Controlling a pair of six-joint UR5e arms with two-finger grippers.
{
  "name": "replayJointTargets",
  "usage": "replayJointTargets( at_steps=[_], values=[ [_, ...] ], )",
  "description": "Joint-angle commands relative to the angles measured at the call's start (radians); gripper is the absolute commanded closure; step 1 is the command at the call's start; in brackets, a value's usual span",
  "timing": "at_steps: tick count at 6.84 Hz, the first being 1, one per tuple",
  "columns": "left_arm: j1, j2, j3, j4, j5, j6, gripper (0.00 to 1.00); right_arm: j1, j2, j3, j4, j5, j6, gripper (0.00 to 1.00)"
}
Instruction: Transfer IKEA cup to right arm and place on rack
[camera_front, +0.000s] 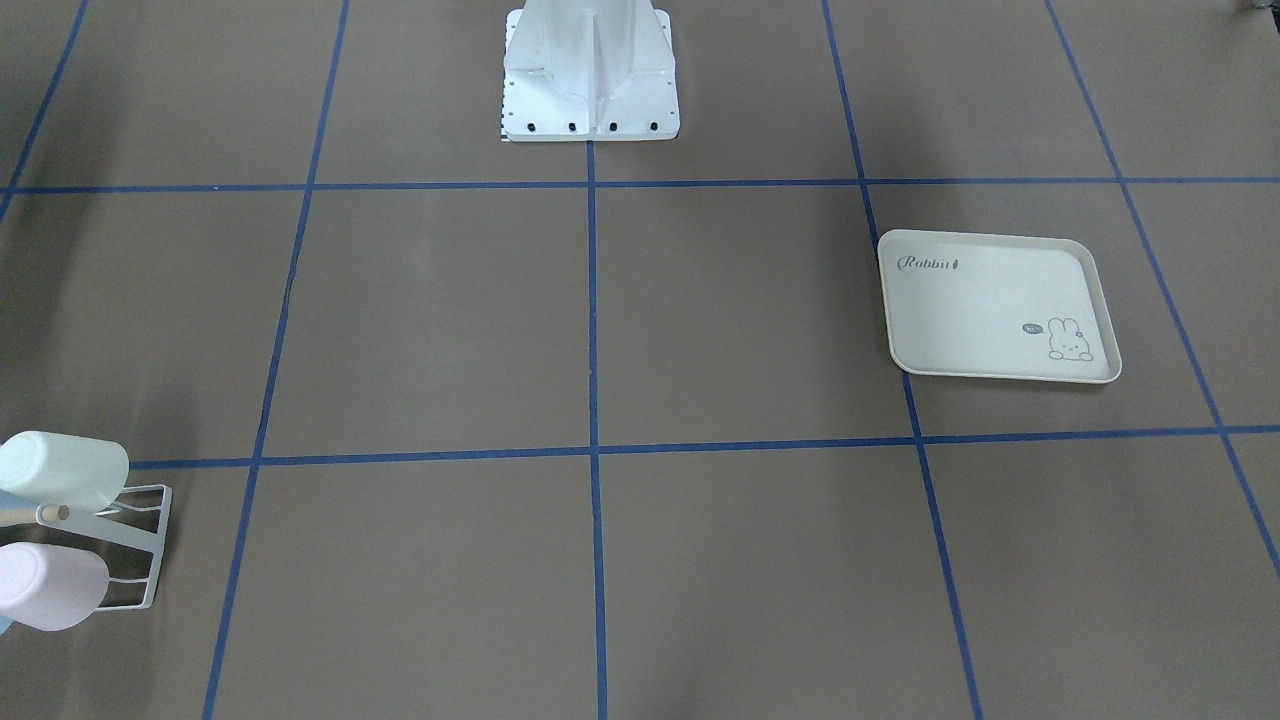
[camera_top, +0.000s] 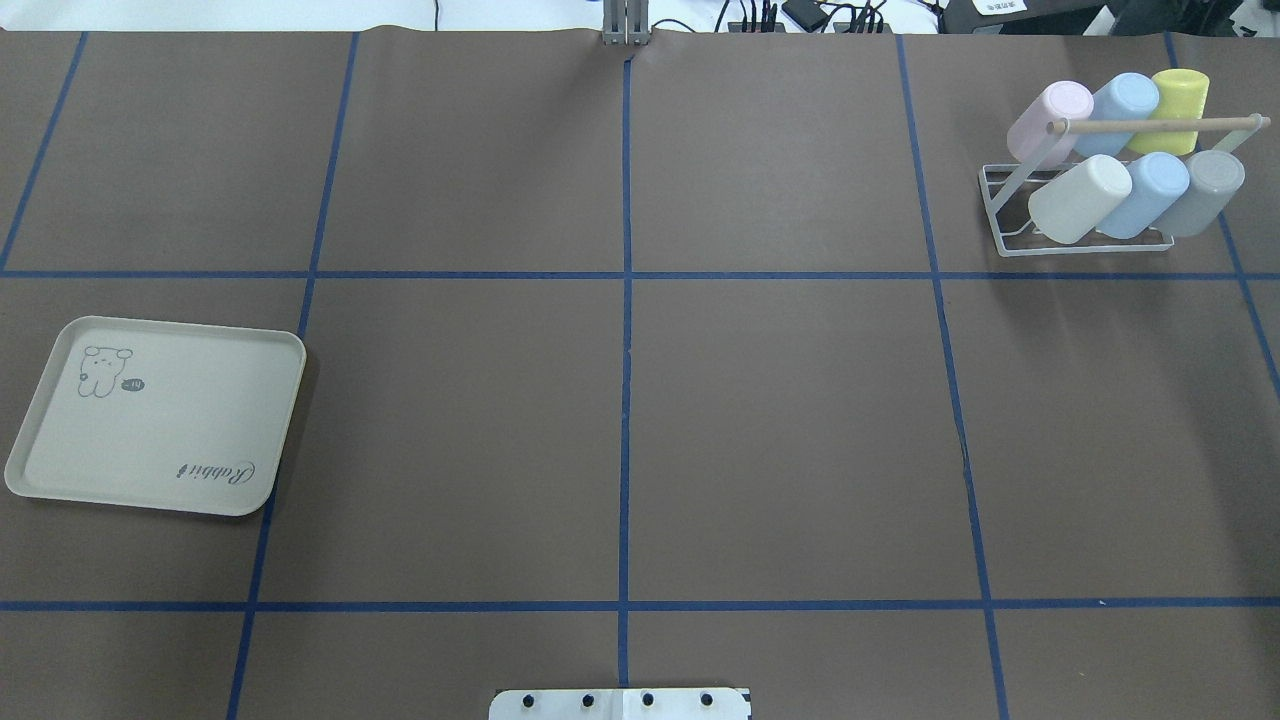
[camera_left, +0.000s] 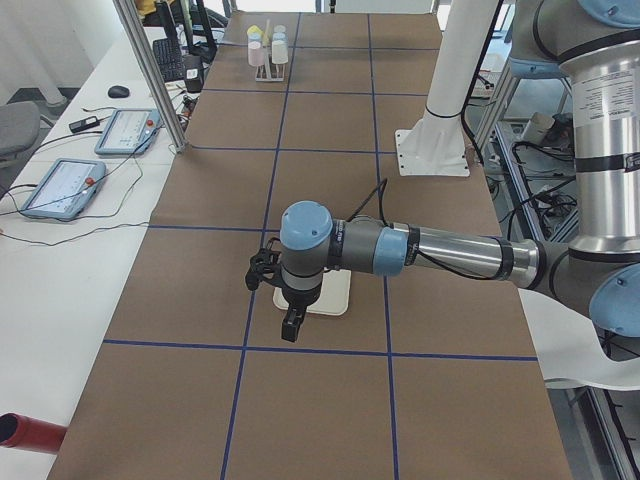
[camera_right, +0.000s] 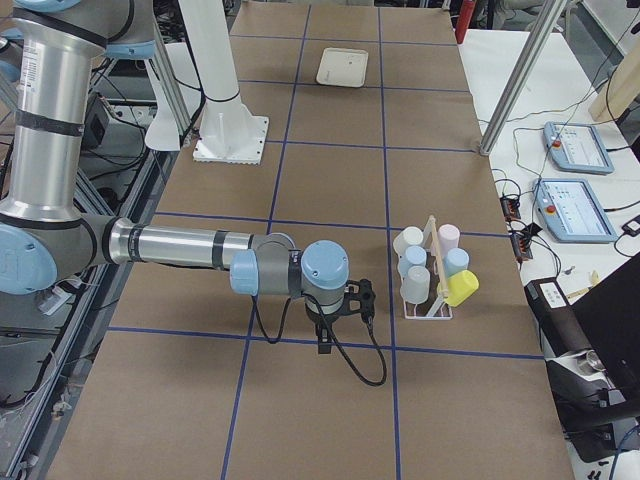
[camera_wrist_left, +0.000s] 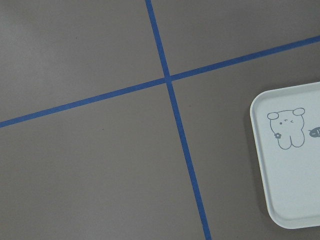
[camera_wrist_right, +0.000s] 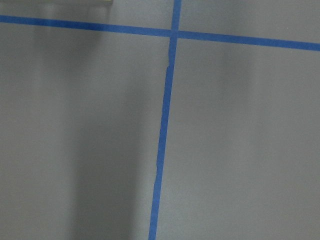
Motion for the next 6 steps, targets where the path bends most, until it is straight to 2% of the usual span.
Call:
replayJointTargets(
  at_steps=[1,6],
  values=[
    [0.000,-0.008,-0.002,-0.002,-0.001,0.000,0.00,-0.002,-0.007,0.000,0.000,0.000,-0.001,0.00],
    [0.000,-0.008,-0.038,-0.002,0.000,0.002,0.00,-0.027,-0.007,0.003,0.003,0.000,0.000,0.00]
  ],
)
